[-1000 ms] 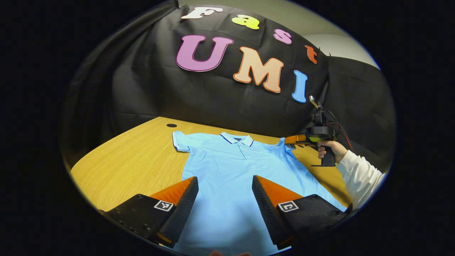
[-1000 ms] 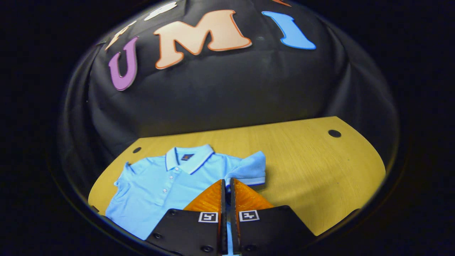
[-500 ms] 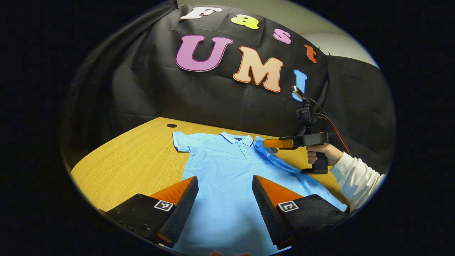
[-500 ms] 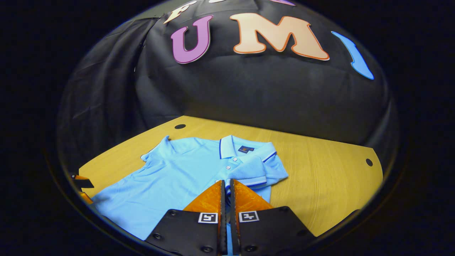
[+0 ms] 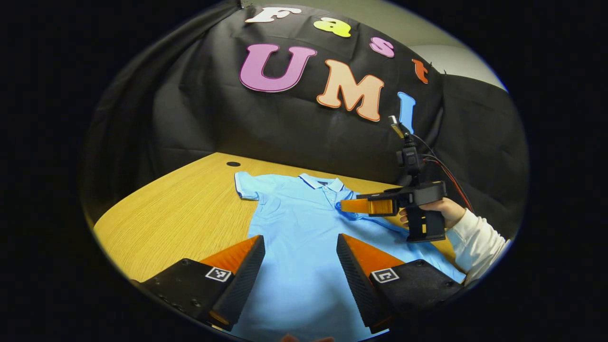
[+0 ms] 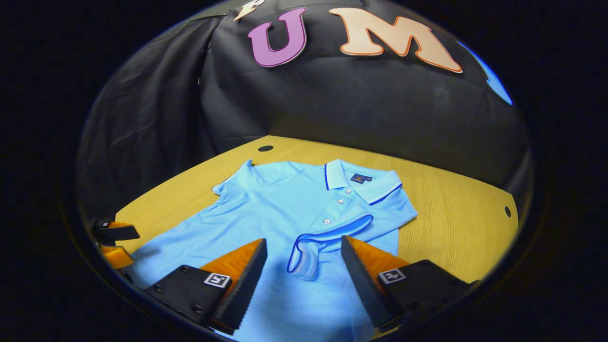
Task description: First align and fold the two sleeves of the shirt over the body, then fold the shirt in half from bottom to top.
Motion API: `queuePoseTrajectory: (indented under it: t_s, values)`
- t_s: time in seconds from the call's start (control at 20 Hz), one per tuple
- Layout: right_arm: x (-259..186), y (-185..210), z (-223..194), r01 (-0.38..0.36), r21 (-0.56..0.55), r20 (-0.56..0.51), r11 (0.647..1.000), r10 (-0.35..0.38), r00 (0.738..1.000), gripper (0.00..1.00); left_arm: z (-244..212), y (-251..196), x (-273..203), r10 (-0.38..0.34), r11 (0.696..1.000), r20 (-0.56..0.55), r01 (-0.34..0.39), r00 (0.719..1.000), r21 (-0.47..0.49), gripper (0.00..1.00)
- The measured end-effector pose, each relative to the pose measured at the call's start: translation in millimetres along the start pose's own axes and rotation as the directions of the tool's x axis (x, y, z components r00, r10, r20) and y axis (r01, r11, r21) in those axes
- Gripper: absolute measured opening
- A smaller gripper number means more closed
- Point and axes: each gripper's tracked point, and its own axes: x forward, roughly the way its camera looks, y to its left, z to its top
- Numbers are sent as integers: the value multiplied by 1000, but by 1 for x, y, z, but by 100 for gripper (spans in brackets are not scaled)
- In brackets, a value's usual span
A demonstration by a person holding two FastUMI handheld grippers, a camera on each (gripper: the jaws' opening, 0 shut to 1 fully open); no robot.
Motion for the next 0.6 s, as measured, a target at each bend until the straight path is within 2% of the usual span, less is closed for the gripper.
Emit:
queuePoseTrajectory:
  t_s: [0.2,0.35,0.55,0.6]
  values:
    - [-37,5,-5,-28,29,39,999,27,999,99,4,25,3,72,997,9,-72,997,26,91]
    - [-79,-7,-7,3,41,99,999,-7,995,99,11,41,11,113,993,5,-114,994,36,90]
    - [-139,-12,-16,4,84,201,996,-21,979,98,26,54,34,136,990,-21,-136,990,34,91]
    - [-151,-14,-22,6,99,212,995,-27,977,95,32,56,41,137,990,-28,-136,990,28,90]
